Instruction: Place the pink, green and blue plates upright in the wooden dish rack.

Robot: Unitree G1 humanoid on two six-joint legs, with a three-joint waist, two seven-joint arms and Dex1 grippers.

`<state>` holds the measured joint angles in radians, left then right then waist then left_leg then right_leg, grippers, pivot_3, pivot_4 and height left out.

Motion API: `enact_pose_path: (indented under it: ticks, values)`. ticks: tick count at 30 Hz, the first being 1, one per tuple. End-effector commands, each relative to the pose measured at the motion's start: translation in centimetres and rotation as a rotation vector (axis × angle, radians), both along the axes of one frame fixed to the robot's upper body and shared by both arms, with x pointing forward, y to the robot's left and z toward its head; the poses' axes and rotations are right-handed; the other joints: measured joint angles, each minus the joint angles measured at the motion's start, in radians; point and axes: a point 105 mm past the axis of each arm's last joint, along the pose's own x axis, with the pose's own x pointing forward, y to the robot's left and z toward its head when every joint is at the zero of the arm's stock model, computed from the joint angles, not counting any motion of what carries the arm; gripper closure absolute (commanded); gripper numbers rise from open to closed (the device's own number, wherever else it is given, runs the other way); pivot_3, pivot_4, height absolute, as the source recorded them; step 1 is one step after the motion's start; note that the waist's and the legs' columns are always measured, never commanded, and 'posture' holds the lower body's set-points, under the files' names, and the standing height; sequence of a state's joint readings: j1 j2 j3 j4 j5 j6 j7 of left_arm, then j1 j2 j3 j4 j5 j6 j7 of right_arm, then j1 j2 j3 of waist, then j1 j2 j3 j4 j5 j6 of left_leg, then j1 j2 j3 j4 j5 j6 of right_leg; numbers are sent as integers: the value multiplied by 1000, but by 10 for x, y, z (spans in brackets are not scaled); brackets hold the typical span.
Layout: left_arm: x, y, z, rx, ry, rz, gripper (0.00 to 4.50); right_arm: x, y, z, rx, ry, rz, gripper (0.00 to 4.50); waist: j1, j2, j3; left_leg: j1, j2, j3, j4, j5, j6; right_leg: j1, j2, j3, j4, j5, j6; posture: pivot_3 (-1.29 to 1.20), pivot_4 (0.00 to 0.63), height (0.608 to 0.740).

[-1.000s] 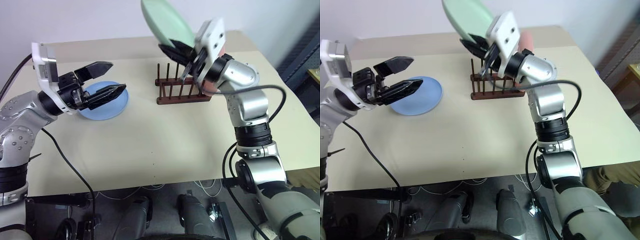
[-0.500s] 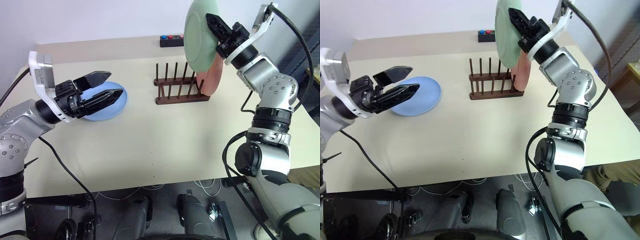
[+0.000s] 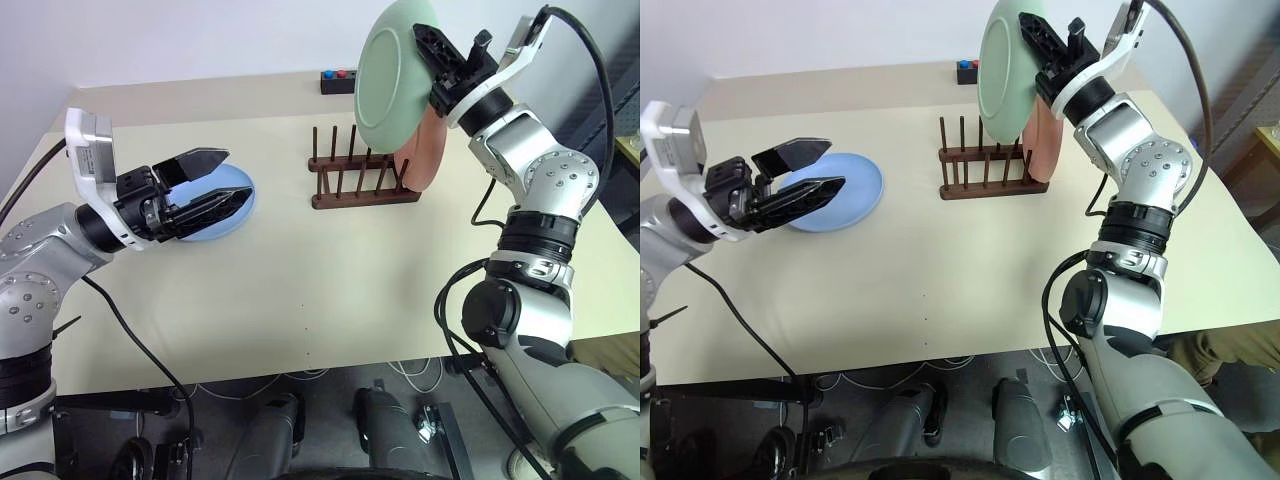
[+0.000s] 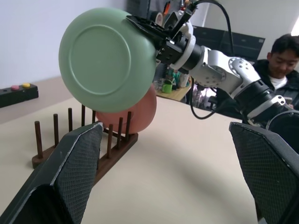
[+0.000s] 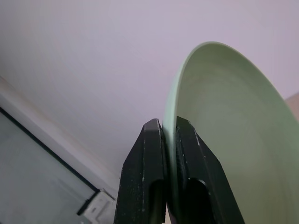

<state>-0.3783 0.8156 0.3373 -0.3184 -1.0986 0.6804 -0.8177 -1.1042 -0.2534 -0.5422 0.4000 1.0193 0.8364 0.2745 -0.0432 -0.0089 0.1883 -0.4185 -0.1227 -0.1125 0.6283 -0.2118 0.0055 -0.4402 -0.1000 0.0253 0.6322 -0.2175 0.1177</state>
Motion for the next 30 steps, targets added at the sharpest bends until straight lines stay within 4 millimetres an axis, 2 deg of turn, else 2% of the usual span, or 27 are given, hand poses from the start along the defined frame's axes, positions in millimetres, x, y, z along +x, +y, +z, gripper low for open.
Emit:
enact_pose_path:
  ticks: [1,8,22,27,30]
  values:
    - [-7,1,10,7,-65,3,53,-2,-6,9,-18,-63,-53,4500,0,0,0,0,0,0,0,0,0,0,0,0,0,0,0,0,150,740]
    - [-6,2,9,19,-69,8,53,2,-6,-2,-16,-39,-48,4500,0,0,0,0,0,0,0,0,0,0,0,0,0,0,0,0,150,740]
    - [-4,4,9,19,-82,24,53,-3,-2,21,59,-58,-4,4500,0,0,0,0,0,0,0,0,0,0,0,0,0,0,0,0,150,740]
    - [-4,3,9,25,-88,20,53,2,-3,8,60,-8,0,4500,0,0,0,0,0,0,-1,0,0,0,0,0,0,0,0,0,150,740]
    - [-4,4,9,28,-87,23,53,0,-1,10,64,-14,10,4500,0,0,0,0,0,0,-1,0,0,0,0,0,0,0,0,0,150,740]
